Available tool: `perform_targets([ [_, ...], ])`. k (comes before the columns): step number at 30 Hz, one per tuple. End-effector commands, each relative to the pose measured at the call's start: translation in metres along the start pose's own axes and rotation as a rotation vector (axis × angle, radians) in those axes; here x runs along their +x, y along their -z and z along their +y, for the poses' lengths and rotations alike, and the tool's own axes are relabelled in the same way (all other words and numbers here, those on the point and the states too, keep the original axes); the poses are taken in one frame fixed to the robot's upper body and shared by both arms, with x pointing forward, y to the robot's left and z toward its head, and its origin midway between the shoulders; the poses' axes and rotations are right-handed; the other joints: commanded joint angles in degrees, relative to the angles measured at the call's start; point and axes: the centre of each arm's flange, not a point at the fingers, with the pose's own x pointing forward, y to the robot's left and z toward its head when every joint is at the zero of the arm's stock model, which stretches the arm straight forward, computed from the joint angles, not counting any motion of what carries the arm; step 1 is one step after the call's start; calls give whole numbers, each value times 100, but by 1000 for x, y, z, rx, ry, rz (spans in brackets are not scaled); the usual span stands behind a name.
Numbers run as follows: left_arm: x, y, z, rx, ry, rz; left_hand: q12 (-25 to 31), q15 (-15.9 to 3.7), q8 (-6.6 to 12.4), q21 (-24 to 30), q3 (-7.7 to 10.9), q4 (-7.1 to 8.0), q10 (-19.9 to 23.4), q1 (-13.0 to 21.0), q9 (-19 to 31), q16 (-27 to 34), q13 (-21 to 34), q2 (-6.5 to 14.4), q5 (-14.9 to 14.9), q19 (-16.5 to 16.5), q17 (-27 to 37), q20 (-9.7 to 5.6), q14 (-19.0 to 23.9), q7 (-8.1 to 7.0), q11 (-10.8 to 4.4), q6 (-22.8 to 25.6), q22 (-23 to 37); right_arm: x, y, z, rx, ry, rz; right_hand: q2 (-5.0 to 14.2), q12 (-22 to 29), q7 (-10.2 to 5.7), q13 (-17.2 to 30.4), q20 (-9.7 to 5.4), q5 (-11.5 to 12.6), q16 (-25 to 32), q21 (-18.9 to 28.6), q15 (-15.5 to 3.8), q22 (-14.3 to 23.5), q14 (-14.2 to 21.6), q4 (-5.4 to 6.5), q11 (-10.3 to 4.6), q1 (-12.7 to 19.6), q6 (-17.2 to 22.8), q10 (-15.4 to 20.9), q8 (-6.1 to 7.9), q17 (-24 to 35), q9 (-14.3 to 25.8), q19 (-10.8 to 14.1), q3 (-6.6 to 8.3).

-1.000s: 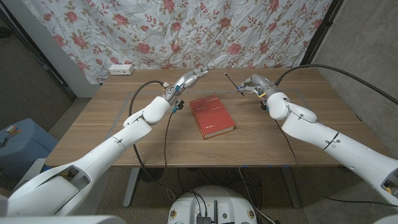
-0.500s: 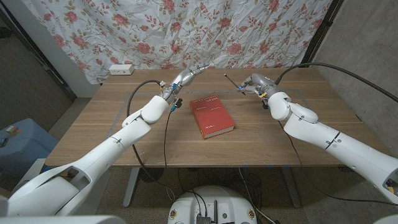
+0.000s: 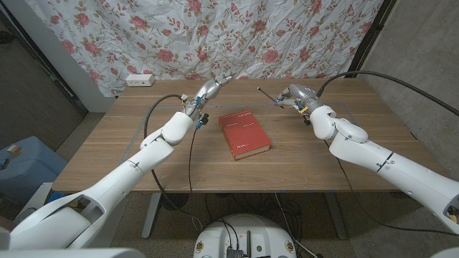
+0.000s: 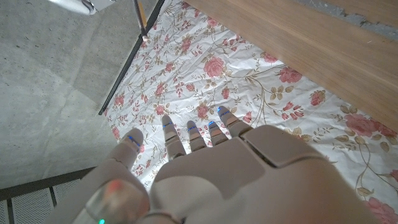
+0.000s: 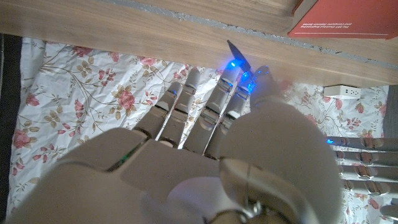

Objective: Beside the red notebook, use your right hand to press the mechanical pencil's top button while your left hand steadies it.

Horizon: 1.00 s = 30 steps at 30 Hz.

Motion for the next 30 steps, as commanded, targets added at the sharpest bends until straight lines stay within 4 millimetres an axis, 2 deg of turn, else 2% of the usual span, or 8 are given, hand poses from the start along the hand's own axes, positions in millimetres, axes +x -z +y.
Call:
perform_targets([
  [1, -15, 6, 4, -74, -89, 31, -1, -364, -10, 29, 21, -25, 27, 15, 19, 27, 14, 278, -2, 62, 16, -186, 26, -19, 4, -21, 13, -1, -4, 0, -128, -3, -77, 13, 20, -53, 25, -48, 24, 20, 20, -868, 12, 60, 4, -27, 83, 57, -21, 54, 18, 35, 42, 19],
  [30, -43, 36, 7, -291, -275, 118, -19, -386, 10, 41, 55, -33, 59, 0, 21, 20, 16, 303, -6, 159, 16, -147, 101, -12, 43, -45, 14, 4, -23, 9, -350, -37, -308, 2, -4, -49, 2, -143, 38, -3, 24, -888, 13, 92, 6, -27, 102, 8, -71, 81, 13, 67, 104, 31],
])
